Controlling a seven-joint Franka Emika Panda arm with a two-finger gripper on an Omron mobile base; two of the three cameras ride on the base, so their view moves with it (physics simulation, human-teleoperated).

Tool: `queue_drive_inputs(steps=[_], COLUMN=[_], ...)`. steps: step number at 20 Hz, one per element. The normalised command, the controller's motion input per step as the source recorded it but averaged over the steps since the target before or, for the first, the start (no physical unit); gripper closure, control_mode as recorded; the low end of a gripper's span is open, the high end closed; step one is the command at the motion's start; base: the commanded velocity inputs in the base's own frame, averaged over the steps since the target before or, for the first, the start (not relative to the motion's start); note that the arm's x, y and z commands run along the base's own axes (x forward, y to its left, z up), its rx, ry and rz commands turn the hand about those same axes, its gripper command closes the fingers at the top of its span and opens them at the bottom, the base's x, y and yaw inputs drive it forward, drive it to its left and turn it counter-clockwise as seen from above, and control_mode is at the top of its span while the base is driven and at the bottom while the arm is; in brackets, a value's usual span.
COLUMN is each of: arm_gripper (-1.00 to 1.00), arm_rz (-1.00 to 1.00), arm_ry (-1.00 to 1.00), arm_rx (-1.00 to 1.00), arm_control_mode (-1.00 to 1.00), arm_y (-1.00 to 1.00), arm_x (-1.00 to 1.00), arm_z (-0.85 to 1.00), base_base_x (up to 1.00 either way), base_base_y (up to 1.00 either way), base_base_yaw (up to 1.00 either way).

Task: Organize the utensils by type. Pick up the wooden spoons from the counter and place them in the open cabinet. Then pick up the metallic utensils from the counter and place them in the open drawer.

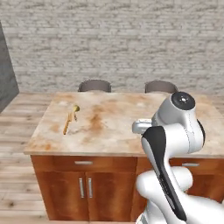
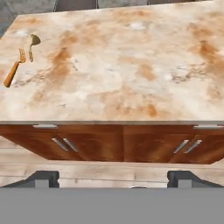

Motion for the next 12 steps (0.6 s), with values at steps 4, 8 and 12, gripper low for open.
queue_drive_inputs(steps=[4, 8, 12], arm_gripper=[-1.00, -1.00, -1.00], arm_rz=[0.00, 0.00, 0.00], arm_ry=[0.00, 0.00, 0.00], arm_rx=[0.00, 0.00, 0.00], arm_control_mode=[1.00, 1.00, 1.00], arm_y=[0.00, 0.00, 0.00], arm_x=[0.00, 0.00, 0.00], arm_z=[0.00, 0.00, 0.00], base_base_x=[0.68, 0.67, 0.71], base_base_y=[0.99, 0.81, 0.50], base_base_yaw=[0.00, 0.00, -0.07])
